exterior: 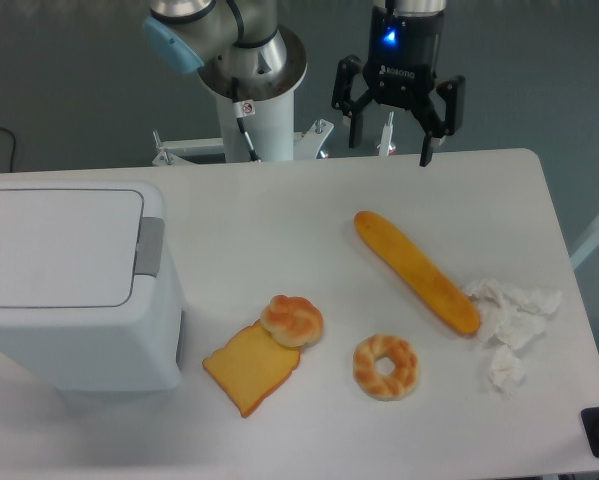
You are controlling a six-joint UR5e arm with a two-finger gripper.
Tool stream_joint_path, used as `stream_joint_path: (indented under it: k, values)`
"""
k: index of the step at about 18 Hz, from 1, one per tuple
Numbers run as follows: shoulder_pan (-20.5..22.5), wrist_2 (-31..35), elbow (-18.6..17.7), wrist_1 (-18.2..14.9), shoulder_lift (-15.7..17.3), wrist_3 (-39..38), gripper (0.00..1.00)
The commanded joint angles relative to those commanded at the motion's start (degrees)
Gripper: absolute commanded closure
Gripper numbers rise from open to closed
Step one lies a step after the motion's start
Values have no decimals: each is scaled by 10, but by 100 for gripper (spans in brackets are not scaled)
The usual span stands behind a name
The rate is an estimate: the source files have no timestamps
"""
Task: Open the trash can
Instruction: 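Move the open gripper toward the white trash can lid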
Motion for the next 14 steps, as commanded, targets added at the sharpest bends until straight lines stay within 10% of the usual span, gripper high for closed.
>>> stream_joint_path:
  k: [14]
  values:
    - [1, -88, 2, 7, -12, -102, 0]
